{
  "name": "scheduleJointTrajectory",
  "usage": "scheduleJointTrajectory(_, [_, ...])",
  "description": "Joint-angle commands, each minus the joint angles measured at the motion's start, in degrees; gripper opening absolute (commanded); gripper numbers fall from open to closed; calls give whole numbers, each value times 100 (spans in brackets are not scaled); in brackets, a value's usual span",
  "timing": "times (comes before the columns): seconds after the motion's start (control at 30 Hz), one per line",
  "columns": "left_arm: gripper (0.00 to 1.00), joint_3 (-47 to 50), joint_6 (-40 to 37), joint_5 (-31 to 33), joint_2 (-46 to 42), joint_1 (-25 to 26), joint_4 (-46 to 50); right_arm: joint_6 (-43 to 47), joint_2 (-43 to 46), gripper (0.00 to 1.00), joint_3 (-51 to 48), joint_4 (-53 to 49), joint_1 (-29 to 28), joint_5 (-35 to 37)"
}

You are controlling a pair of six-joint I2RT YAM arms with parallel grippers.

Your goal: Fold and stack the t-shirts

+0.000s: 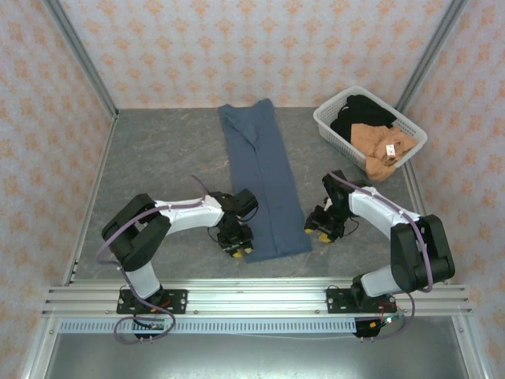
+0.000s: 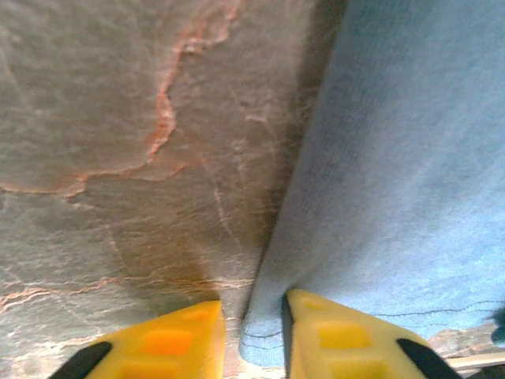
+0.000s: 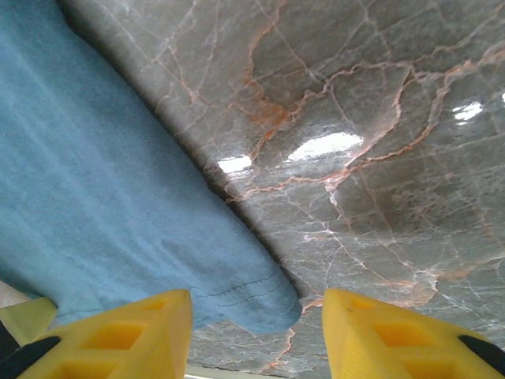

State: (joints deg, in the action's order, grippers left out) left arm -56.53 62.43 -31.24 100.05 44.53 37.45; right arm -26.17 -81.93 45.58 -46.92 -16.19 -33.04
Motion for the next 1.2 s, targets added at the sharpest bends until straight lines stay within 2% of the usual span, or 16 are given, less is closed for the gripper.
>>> scheduleJointTrajectory(0.0, [15,-239,-135,58,443,161,-491,-63,69,47,-76,-20,-85,79])
scheduleJointTrajectory(0.13, [1,-137,-116,389,243,152,-203,-230,111,48,-110,53,-365,114])
scheduleJointTrajectory(0.17, [0,-22,-85,408,159,152,-211,-279,100,48,-119,99,-481,120])
scheduleJointTrajectory(0.33, [0,338,-50,403,-86,127,-221,-426,-198,48,-102,260,-879,196])
scheduleJointTrajectory(0.63, [0,309,-218,481,-173,68,49,-304,-316,46,147,-247,-1026,885])
scheduleJointTrajectory(0.8, [0,393,-249,532,-275,2,131,-209,-226,47,132,-359,-1096,842])
scheduleJointTrajectory(0.9, [0,380,-249,506,-260,3,87,-251,-371,47,63,-86,-1107,699])
scheduleJointTrajectory(1.17, [0,358,-268,557,-291,-2,186,-466,-915,40,378,322,-1333,434])
